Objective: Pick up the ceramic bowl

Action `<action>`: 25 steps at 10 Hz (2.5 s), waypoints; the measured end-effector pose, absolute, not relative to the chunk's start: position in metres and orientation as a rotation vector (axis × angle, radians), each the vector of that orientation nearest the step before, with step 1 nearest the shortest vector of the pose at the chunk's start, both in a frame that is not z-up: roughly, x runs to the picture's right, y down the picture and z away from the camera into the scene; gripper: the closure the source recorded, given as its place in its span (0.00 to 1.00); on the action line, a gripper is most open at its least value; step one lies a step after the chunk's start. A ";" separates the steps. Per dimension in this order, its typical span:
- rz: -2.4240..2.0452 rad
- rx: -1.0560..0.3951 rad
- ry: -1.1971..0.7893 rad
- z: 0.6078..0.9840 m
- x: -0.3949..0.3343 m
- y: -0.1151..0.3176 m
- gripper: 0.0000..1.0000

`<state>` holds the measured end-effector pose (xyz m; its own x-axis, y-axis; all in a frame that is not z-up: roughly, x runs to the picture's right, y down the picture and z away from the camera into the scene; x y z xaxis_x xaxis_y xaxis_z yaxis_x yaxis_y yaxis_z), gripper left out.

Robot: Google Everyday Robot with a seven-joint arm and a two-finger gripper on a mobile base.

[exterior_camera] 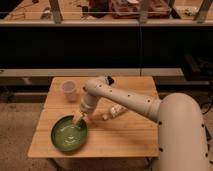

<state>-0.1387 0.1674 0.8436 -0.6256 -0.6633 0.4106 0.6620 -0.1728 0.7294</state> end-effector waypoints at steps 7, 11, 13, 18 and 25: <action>-1.920 -0.004 -1.253 0.840 -0.153 0.170 0.56; -1.919 -0.015 -1.267 0.840 -0.157 0.169 0.73; -1.920 0.021 -1.256 0.835 -0.156 0.165 0.85; -1.940 0.147 -1.235 0.766 -0.142 0.104 1.00; -1.953 0.163 -1.233 0.722 -0.139 0.066 1.00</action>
<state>-0.1391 0.0655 0.7221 -0.6692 -0.6832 0.2922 0.5574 -0.2016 0.8054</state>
